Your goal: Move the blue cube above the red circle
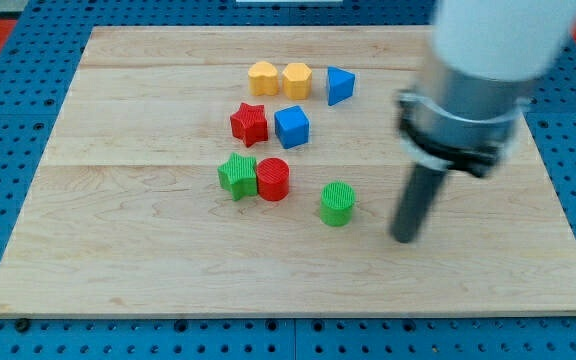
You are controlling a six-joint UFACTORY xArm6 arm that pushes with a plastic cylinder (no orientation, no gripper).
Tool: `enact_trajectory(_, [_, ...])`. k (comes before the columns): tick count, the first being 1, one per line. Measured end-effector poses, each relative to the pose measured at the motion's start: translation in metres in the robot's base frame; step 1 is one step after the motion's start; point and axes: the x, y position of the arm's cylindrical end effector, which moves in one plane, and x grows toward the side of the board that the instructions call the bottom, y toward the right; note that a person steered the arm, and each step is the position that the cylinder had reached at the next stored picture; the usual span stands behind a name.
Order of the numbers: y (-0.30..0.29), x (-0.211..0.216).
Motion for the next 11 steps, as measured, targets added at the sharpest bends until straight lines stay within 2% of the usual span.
enact_trajectory(1, [-0.047,-0.072])
enact_trajectory(2, [-0.1,-0.107])
enact_trajectory(3, [-0.046,-0.107])
enact_trajectory(4, [-0.062,-0.165])
enact_trajectory(5, [-0.081,-0.205])
enact_trajectory(6, [-0.11,-0.215])
enact_trajectory(7, [-0.114,-0.216])
enact_trajectory(8, [-0.08,-0.173])
enact_trajectory(9, [-0.042,-0.112])
enact_trajectory(10, [0.064,-0.123])
enact_trajectory(11, [0.039,-0.221])
